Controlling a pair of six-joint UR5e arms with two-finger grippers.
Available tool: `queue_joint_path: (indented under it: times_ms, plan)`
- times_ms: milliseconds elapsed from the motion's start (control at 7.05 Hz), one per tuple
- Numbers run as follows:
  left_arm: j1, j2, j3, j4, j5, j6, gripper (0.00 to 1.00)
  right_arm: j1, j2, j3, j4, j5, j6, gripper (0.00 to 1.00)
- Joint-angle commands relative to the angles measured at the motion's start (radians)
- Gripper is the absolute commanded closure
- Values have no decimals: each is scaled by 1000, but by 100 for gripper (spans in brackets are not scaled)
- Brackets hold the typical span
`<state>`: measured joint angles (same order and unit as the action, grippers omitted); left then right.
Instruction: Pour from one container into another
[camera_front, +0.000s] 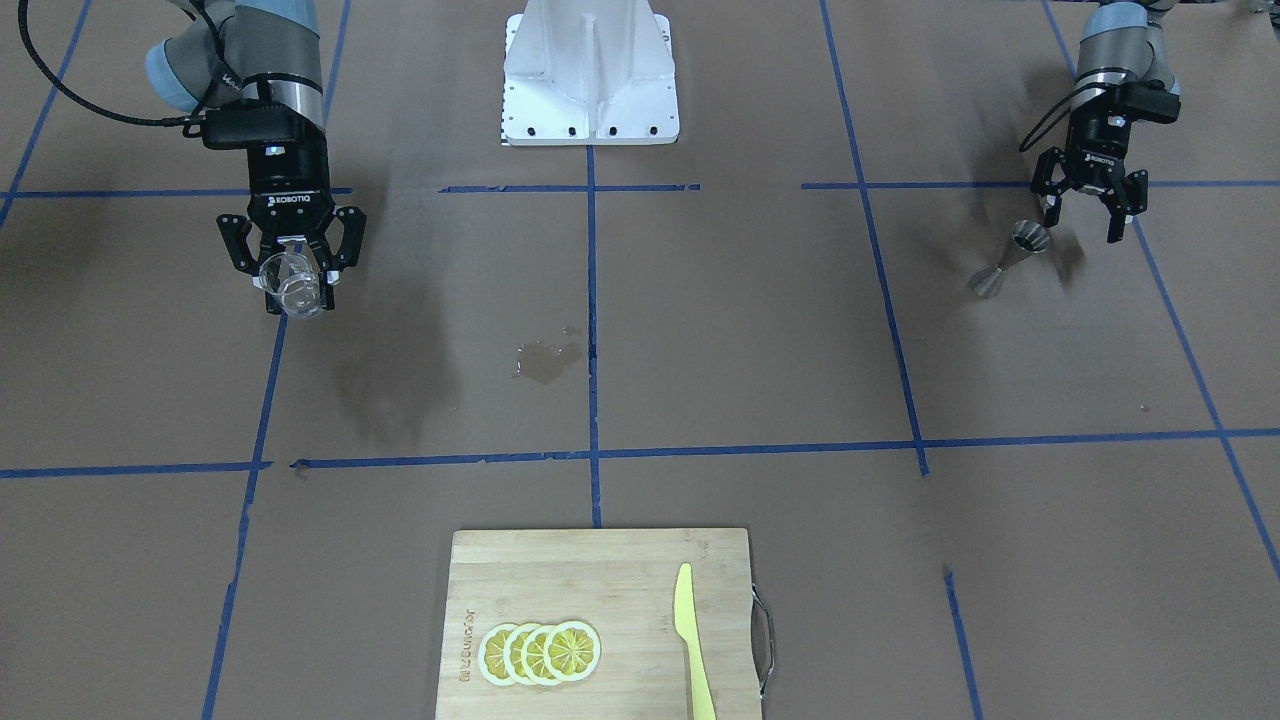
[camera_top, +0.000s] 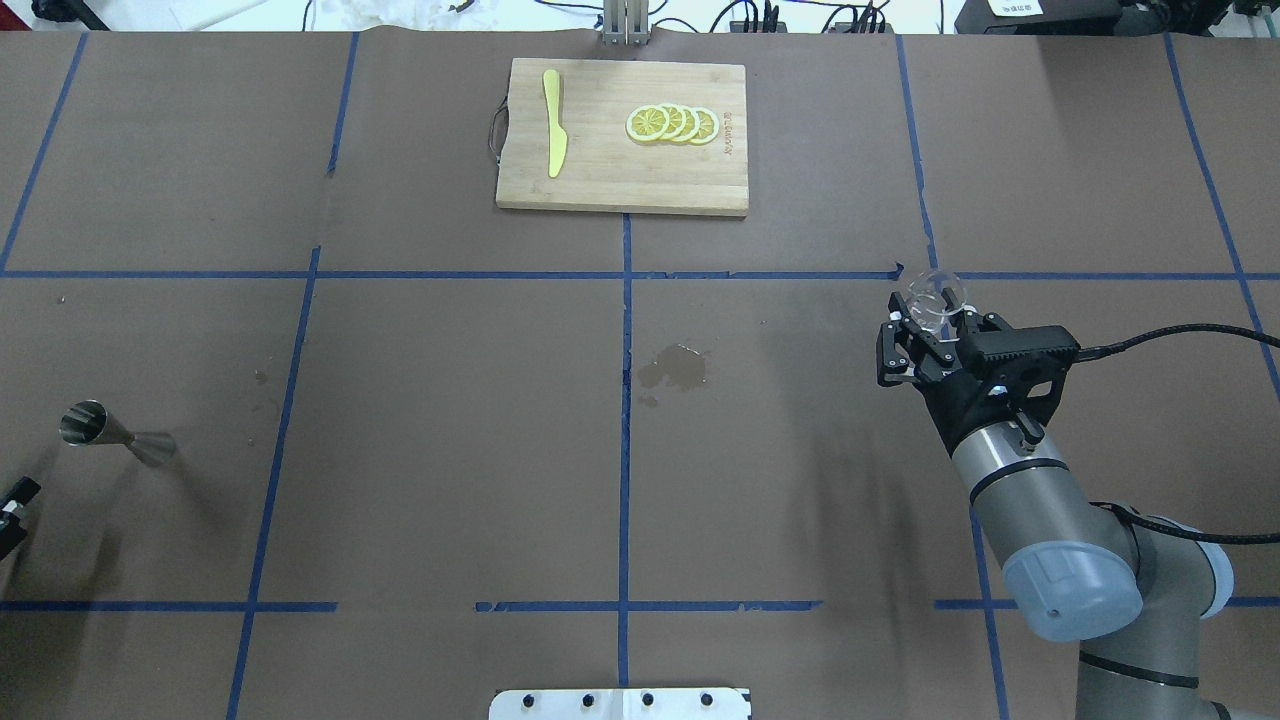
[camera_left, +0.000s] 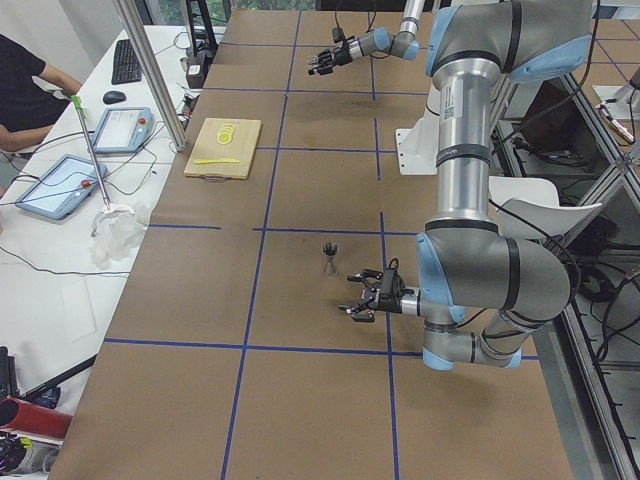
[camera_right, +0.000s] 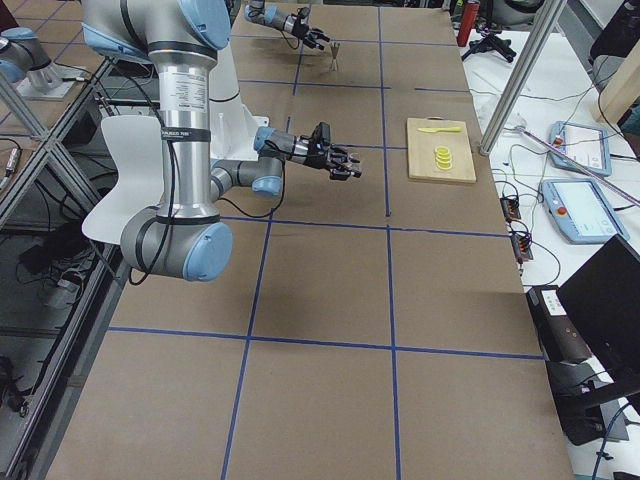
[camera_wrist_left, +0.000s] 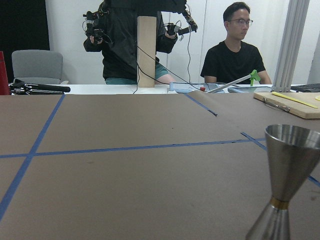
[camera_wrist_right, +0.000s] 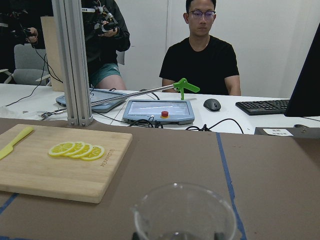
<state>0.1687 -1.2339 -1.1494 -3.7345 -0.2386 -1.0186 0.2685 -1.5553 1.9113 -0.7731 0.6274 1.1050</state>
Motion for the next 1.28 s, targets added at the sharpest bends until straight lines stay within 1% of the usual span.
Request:
queue_joint_path:
  times_ms: [0, 142, 425, 567, 709, 851, 992, 1134]
  plan:
    - [-133, 20, 1, -5, -115, -21, 0, 0, 0, 0, 0, 0, 1, 100]
    - [-211, 25, -6, 1, -181, 0, 0, 0, 0, 0, 0, -2, 1, 100]
    - [-399, 4, -24, 2, -339, 137, 0, 0, 0, -2, 0, -2, -1, 100]
    - [-475, -19, -27, 43, -405, 156, 0, 0, 1, -2, -2, 0, -2, 100]
    - [-600, -80, -44, 161, -526, 166, 0, 0, 1, -3, -2, 1, -2, 100]
    - [-741, -160, -59, 248, -647, 252, 0, 0, 3, -3, -2, 2, -2, 100]
    - [-849, -220, -62, 327, -760, 293, 0, 2, 3, -6, -2, 2, -2, 100]
    - [-942, -263, -68, 426, -874, 295, 0, 0, 4, -8, -2, 2, -1, 100]
